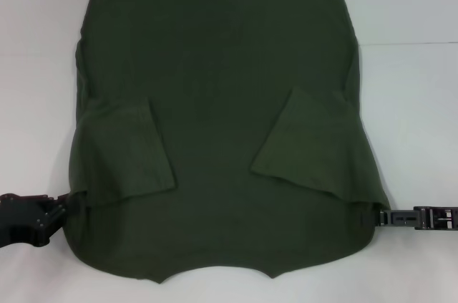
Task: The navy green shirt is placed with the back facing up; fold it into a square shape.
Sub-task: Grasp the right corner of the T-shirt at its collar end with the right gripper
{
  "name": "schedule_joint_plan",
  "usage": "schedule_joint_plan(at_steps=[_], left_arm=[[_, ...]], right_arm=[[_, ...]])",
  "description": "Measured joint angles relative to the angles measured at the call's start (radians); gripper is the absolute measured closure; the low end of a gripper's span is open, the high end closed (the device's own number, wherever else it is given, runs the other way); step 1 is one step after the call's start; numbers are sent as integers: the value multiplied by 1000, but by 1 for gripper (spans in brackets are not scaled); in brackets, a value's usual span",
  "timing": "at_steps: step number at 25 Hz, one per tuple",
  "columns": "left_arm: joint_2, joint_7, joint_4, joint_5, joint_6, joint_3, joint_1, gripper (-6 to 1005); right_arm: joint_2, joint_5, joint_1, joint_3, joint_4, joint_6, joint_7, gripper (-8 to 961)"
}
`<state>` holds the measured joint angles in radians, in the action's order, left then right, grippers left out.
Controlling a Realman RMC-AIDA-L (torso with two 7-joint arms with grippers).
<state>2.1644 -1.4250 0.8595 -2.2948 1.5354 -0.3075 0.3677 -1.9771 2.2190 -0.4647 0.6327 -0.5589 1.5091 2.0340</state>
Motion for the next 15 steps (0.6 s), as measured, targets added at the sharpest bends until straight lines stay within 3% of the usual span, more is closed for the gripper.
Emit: schedule_joint_plan(at_steps=[3,11,15], left_arm=[[0,0,0,0,0,1,0,929],[0,2,2,1,0,1,1,930],[0,3,3,9,0,1,1,930]], right_arm=[[-1,0,1,-3,1,-8,0,71],[-5,-6,0,-13,1,-22,4,193],[-13,-1,-11,-5,-1,-40,5,326]])
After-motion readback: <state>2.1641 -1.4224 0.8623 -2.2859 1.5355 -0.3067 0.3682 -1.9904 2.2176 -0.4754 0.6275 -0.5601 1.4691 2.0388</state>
